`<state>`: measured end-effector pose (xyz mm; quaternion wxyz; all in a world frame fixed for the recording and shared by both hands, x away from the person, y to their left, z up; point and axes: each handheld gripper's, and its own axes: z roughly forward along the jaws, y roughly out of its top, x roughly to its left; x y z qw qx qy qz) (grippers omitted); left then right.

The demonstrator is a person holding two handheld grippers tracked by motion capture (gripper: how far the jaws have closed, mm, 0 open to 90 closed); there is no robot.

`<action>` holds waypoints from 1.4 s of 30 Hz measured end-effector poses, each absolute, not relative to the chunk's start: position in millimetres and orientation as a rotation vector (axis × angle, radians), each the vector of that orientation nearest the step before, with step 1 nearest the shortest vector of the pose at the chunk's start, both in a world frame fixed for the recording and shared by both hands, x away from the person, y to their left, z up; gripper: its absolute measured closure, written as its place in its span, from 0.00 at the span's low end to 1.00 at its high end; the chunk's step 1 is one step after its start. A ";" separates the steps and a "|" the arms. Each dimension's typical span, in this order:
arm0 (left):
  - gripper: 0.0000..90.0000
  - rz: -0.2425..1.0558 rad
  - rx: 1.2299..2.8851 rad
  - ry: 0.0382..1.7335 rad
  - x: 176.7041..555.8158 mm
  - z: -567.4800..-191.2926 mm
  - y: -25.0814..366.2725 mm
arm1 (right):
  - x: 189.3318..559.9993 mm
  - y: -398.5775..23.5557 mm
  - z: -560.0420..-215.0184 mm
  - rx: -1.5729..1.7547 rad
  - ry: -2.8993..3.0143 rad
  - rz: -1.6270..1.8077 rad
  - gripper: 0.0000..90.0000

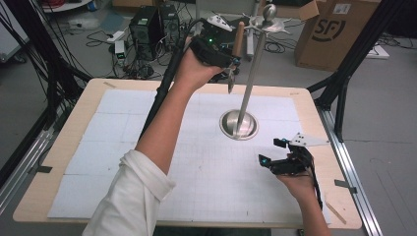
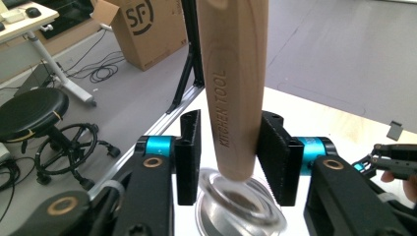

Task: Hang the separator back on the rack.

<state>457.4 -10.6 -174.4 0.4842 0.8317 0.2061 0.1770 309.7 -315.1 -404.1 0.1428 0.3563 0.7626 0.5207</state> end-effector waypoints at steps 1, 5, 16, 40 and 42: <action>0.68 0.423 2.024 0.502 457.6 -175.1 -9.9 | 309.5 -315.8 -403.6 1.025 2.198 1.505 0.04; 0.61 0.395 2.034 0.496 456.8 -175.6 -4.5 | 309.2 -316.2 -403.4 1.029 2.194 1.506 0.04; 0.52 0.419 1.959 0.525 450.5 -168.4 24.2 | 309.7 -315.2 -404.2 1.029 2.203 1.497 0.04; 0.38 0.403 1.869 0.607 438.6 -189.8 72.8 | 309.6 -312.8 -404.9 1.022 2.213 1.484 0.04; 0.36 0.394 1.866 0.608 436.3 -194.3 76.3 | 310.1 -311.9 -405.5 1.025 2.216 1.480 0.04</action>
